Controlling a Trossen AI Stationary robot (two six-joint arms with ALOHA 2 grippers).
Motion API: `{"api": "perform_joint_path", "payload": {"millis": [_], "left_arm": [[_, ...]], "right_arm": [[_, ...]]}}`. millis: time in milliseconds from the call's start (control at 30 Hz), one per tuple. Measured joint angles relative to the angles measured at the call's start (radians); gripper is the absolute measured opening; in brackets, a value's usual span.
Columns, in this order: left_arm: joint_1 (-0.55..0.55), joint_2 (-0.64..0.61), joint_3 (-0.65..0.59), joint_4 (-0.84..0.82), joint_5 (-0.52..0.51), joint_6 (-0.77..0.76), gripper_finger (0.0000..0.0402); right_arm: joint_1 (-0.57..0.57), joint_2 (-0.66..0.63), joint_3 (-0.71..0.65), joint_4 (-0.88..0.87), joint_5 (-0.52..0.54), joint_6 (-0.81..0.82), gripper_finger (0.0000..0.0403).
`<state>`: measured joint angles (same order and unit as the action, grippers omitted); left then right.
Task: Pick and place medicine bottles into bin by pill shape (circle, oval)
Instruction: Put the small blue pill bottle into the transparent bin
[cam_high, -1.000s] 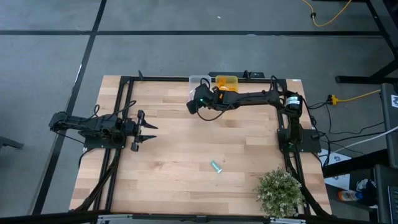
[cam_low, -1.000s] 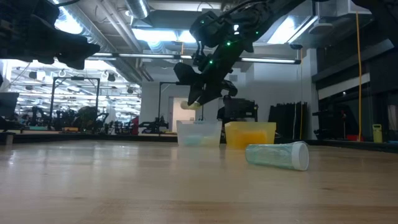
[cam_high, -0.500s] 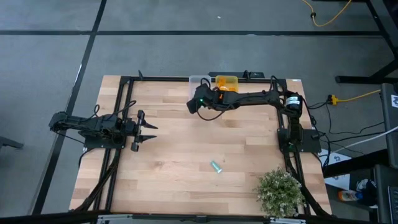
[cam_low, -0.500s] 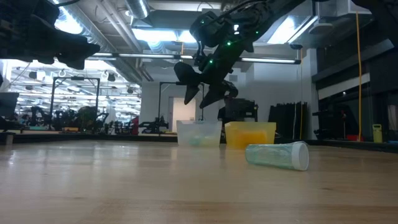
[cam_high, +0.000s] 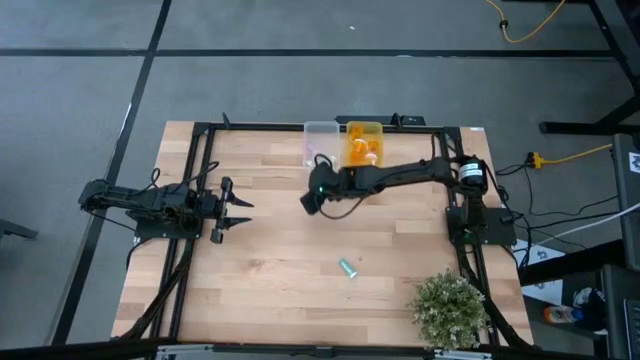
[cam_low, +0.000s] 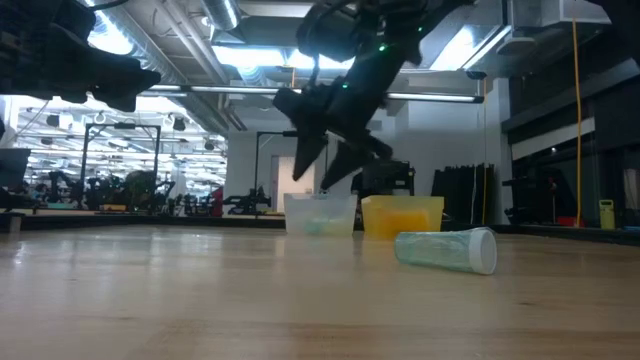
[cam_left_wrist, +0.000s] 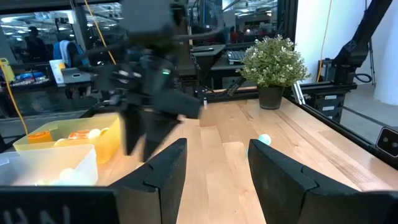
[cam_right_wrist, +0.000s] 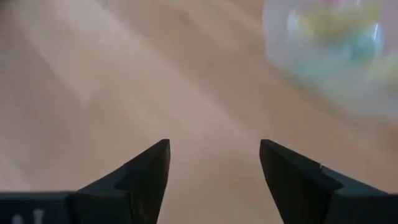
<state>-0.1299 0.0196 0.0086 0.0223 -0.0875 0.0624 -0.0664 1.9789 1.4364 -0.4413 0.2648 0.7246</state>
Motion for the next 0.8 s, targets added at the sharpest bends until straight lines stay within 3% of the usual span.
{"api": "perform_joint_path", "payload": {"millis": [367, 800], "left_arm": [[0.000, 0.000, 0.000, 0.000, 0.000, 0.000, 0.0165], [0.000, 0.000, 0.000, 0.000, 0.000, 0.000, 0.0165]], "right_arm": [[0.203, 0.000, 0.000, -0.271, -0.026, 0.235, 0.0249], [0.374, 0.000, 0.000, -0.295, -0.037, 0.371, 0.0249]]}}
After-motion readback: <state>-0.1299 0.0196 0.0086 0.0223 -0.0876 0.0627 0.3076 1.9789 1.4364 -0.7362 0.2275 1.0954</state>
